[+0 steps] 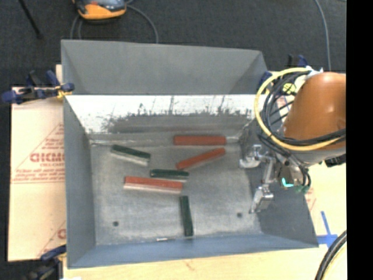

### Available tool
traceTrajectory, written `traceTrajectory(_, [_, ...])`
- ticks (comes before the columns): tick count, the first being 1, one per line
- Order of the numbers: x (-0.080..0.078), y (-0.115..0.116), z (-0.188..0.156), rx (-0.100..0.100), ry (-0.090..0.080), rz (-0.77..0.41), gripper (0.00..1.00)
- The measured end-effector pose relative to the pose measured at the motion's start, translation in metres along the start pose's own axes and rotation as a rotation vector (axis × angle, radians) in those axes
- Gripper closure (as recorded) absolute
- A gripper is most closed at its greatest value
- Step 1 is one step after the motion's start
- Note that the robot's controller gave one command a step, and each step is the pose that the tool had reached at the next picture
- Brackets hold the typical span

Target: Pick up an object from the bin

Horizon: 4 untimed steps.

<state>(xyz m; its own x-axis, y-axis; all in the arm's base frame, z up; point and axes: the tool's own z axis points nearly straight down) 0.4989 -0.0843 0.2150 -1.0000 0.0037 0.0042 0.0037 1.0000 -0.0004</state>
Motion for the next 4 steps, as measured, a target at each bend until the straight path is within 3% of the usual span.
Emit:
traceTrajectory(1, [-0.002, 0.000, -0.004, 0.001, -0.008, -0.003, 0.00])
traceTrajectory(2, [-0.059, 0.016, 0.043, 0.003, -0.018, -0.025, 0.00])
traceTrajectory(3, [-0.096, 0.039, 0.055, -0.002, 0.000, 0.083, 0.00])
traceTrajectory(4, [-0.118, 0.045, 0.079, 0.001, -0.015, 0.040, 0.00])
